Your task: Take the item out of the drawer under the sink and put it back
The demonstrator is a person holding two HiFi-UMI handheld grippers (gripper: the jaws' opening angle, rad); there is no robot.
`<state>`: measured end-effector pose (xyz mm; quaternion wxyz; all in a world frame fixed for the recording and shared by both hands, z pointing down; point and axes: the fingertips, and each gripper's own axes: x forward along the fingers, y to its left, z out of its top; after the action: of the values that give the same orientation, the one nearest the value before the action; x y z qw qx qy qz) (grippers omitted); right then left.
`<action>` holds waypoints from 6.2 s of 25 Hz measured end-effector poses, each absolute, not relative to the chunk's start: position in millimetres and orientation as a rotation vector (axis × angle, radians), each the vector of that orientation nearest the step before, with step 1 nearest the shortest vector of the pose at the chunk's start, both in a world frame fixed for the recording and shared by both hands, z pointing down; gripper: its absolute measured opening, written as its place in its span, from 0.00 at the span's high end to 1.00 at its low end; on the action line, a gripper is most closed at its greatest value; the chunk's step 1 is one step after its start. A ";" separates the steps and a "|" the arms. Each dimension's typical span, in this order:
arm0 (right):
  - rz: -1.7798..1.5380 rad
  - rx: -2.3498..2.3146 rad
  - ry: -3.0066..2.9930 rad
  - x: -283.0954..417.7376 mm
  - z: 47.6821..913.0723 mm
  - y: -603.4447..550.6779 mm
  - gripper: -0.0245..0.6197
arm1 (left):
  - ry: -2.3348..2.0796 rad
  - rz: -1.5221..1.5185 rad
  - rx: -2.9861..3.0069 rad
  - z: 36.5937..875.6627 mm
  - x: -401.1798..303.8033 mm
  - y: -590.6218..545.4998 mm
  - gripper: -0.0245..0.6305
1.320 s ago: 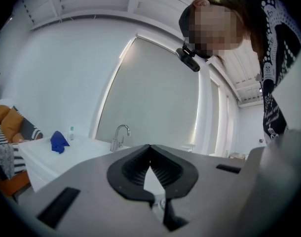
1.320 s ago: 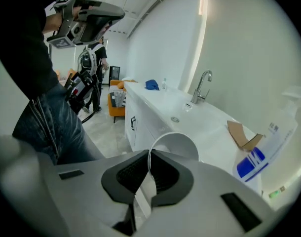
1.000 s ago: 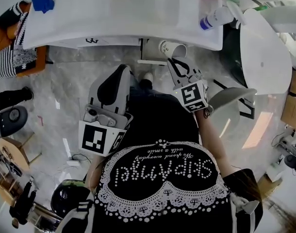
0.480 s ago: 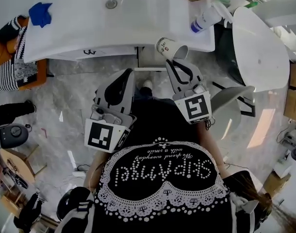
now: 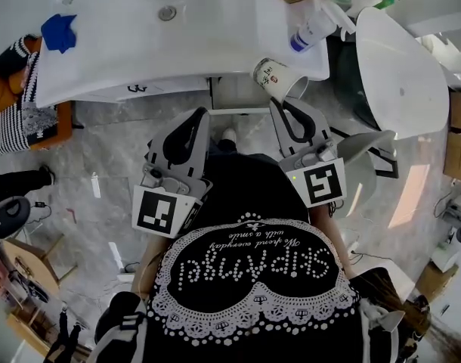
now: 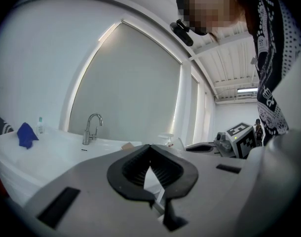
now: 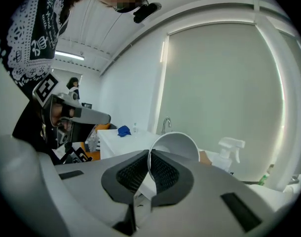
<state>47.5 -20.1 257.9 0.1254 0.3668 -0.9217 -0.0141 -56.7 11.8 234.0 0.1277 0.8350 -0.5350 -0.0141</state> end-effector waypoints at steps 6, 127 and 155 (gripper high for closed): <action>-0.016 1.104 -2.684 58.5 242.9 -19.5 0.92 | -1.556 -0.035 2.430 233.1 -54.7 7.7 0.96; -0.161 0.661 -2.317 48.1 418.4 -25.3 0.92 | -1.698 -0.026 2.180 253.1 -97.8 27.5 0.96; -0.152 0.460 -2.206 51.8 514.0 -31.1 0.92 | -1.689 0.096 2.125 273.6 -87.7 39.7 0.96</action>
<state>51.8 -31.1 514.0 0.4272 0.1840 -0.8831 -0.0610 -87.7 39.7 273.6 0.2112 0.7647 -0.6078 0.0344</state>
